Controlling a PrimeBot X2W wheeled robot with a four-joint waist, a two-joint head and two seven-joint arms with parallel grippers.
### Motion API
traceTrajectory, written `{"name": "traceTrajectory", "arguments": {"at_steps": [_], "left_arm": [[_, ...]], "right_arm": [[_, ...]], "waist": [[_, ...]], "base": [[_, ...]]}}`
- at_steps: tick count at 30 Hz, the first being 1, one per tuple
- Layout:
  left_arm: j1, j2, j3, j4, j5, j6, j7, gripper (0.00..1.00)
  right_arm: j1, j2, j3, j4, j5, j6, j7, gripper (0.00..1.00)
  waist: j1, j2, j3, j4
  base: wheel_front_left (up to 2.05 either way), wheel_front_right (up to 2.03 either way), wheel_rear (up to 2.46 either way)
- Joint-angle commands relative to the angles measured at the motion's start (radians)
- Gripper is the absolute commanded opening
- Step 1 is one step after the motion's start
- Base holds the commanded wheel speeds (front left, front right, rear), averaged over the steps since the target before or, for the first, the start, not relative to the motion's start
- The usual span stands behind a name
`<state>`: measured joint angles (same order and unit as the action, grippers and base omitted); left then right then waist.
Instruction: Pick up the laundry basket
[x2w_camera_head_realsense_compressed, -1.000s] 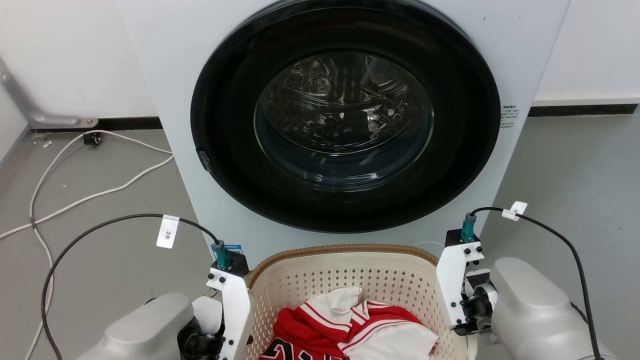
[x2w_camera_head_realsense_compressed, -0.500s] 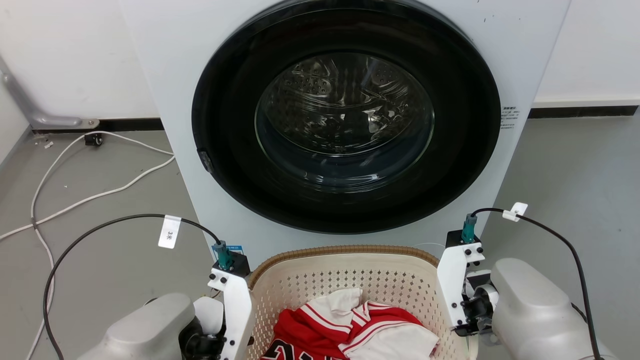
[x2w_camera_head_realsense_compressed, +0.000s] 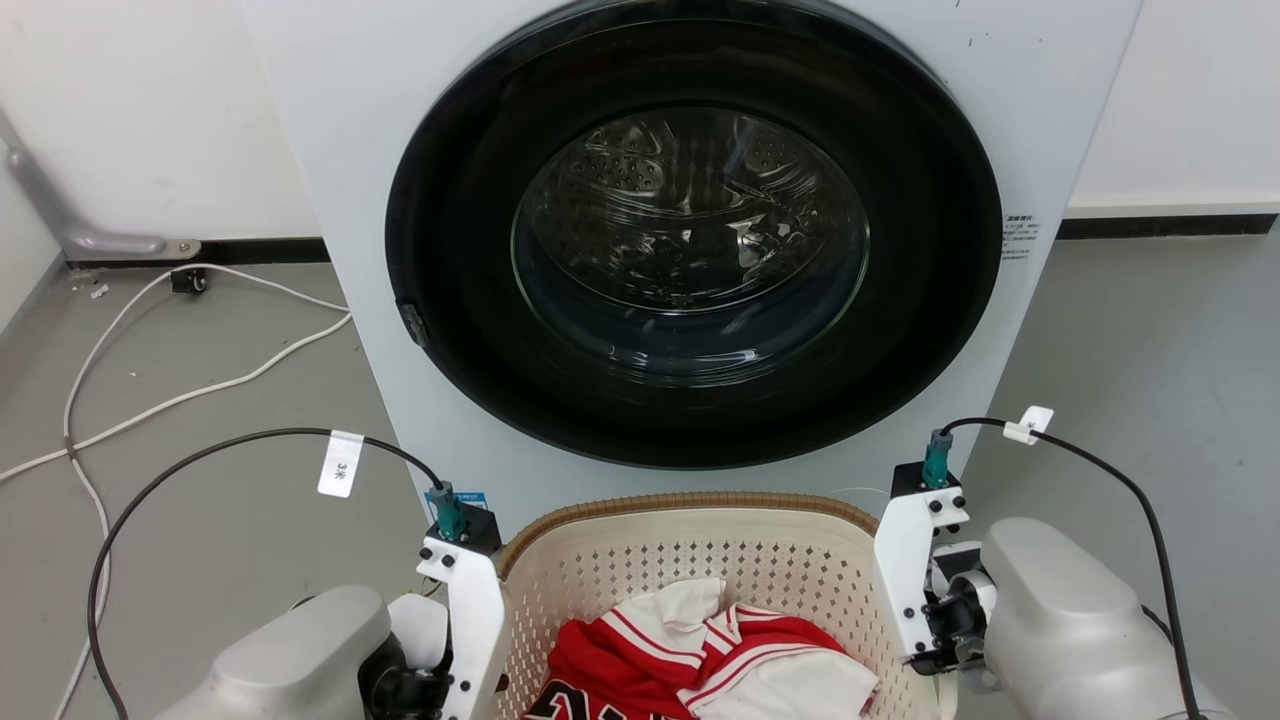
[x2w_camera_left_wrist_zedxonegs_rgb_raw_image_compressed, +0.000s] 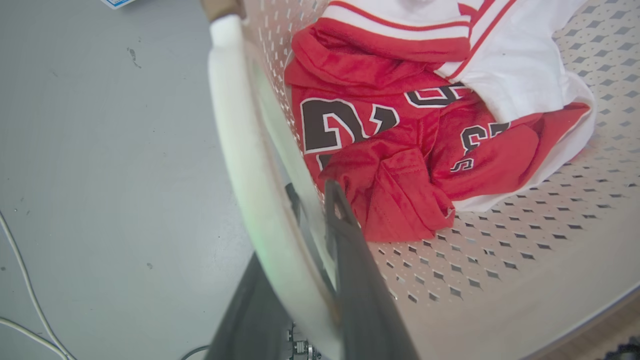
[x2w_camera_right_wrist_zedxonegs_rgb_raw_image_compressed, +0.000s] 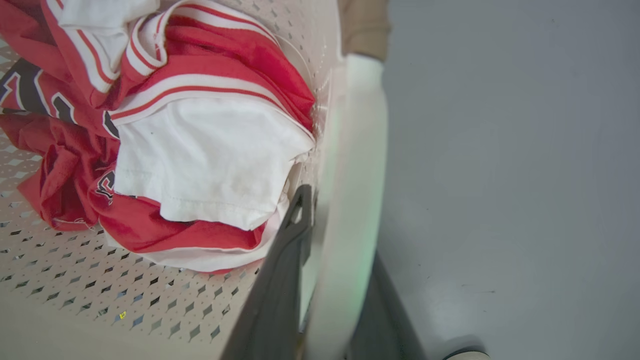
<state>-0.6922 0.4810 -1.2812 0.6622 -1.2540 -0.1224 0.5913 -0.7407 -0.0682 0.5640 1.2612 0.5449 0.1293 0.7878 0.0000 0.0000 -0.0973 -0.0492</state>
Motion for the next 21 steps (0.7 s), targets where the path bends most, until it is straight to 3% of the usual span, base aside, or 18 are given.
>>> {"name": "traceTrajectory", "arguments": {"at_steps": [1,21], "left_arm": [[-0.012,0.006,0.0,-0.005,0.003,-0.014,0.002,0.0],[-0.008,0.001,0.0,0.001,0.005,-0.014,0.0,0.0]], "right_arm": [[-0.009,-0.024,0.008,0.007,-0.004,0.002,-0.003,0.0],[-0.02,-0.029,0.026,0.013,0.007,0.002,-0.006,0.0]], "waist": [[0.0,0.0,0.0,-0.001],[0.0,0.0,-0.001,-0.004]], "base": [[0.0,0.0,0.0],[0.0,0.0,0.0]]}}
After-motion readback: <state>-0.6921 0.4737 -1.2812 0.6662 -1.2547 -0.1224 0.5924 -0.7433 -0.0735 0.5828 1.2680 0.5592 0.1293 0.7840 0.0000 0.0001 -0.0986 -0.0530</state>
